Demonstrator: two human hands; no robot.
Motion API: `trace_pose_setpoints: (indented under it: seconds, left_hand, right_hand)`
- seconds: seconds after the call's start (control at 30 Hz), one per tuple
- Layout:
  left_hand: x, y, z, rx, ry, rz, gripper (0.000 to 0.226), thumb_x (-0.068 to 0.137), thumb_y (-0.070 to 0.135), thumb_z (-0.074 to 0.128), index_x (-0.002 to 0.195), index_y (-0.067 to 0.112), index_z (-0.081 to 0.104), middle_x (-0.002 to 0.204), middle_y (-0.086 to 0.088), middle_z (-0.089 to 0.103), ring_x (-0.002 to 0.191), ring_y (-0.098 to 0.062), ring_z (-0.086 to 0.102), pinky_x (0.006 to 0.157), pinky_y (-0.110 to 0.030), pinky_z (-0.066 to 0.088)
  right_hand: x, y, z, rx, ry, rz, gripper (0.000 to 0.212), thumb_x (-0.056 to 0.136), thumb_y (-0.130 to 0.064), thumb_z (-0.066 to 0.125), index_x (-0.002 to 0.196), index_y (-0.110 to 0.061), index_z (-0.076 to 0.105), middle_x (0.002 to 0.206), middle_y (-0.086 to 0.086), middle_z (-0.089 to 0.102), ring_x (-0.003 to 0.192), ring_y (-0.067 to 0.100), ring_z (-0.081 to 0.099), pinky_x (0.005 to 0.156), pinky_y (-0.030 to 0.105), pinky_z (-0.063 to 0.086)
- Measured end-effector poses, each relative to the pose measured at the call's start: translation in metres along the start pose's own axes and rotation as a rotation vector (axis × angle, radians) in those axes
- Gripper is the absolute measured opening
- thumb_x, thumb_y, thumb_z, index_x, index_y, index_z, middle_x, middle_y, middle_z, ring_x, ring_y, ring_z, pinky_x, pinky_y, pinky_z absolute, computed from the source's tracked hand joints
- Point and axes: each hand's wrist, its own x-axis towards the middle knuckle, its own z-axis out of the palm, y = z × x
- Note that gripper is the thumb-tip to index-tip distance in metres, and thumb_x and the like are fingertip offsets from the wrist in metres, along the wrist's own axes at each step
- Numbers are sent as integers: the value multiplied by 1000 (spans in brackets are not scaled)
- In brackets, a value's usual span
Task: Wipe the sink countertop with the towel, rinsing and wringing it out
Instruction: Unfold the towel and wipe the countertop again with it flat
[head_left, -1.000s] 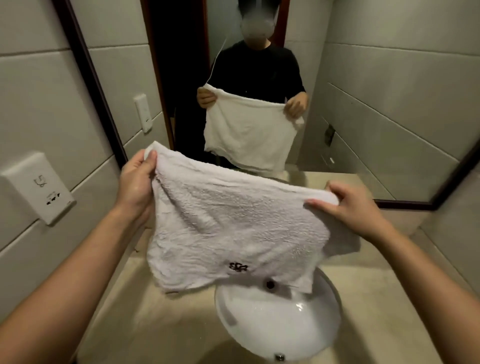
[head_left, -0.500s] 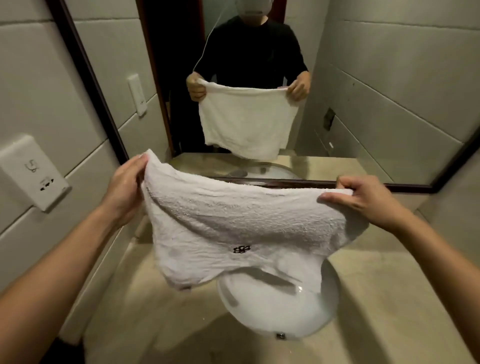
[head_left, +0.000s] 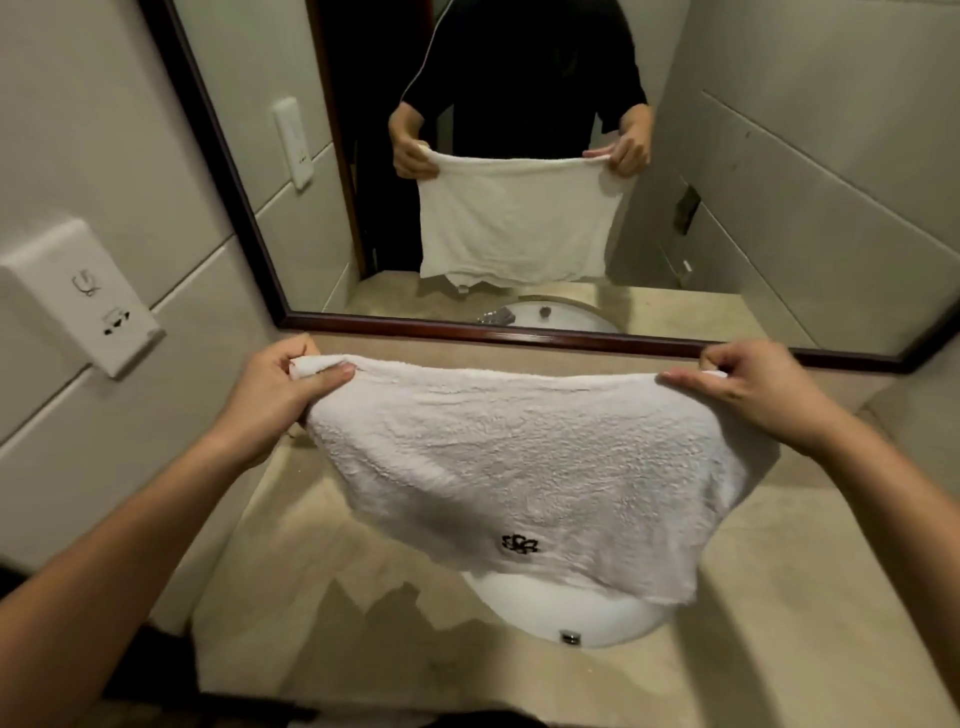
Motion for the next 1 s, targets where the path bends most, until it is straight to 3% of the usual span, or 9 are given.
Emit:
trace_pose_setpoints:
  seconds: [0.17,0.27,0.37,0.47,0.53,0.77,0.87,0.93,1.0]
  left_hand:
    - [-3,1,21,-40,102,-179,30,89,11,76,67,16,57,52,7,56,49,-12,49,48,-25,36]
    - [-16,20,43,-140,35,-254,9,93,8,72,84,5,74,68,3,73,60,-10,63,46,-20,44]
    - [-31,42,67,-177,-43,-239,21,95,10,70,75,12,66,61,7,65,56,-4,59,46,-16,42]
    - [-46,62,92,-161,-209,-180,24,100,21,65,78,16,59,67,6,60,63,-6,56,53,-18,43]
    - [-52,66,99,-148,-283,-142,23,100,30,66,85,17,55,70,12,59,66,-2,55,57,-17,44]
    - [-62,60,69,-68,-332,-91,42,78,24,88,100,14,54,76,17,64,74,1,58,64,-17,48]
    - [-58,58,47,-201,-344,-112,20,89,18,74,99,13,57,81,1,68,76,-13,64,63,-23,53]
    - [-58,56,38,-286,-303,-151,21,92,14,69,107,6,56,84,-2,72,77,-14,68,64,-22,55]
    - [-58,54,33,-369,-231,-164,22,93,14,68,113,8,60,93,-7,73,82,-15,70,66,-21,55]
  right_hand:
    - [2,-22,30,337,-120,238,65,75,-68,76,66,-6,62,57,6,48,51,19,40,49,25,39]
    - [6,-50,62,640,-207,363,87,67,-73,81,100,6,71,89,18,68,74,27,58,74,37,49]
    - [7,-91,102,826,-208,442,85,70,-70,81,108,5,68,103,28,72,92,31,66,86,43,53]
    - [0,-131,129,1005,-304,500,55,91,-56,70,100,-1,69,73,9,64,62,24,60,53,36,55]
    - [-7,-148,136,1203,-389,534,51,100,-54,55,102,-5,69,71,4,61,58,16,57,49,28,57]
    - [-19,-145,130,1560,-506,467,81,99,-63,40,137,7,53,128,27,67,115,40,66,107,49,50]
    - [-18,-141,122,1438,-494,288,50,104,-40,47,136,-2,56,122,26,71,117,40,66,108,55,49]
    - [-9,-129,121,1146,-308,140,29,101,-20,61,126,-10,67,110,15,77,109,29,71,98,45,57]
    - [1,-118,125,877,-219,16,35,94,-18,72,129,-21,68,116,-1,75,108,12,70,97,31,58]
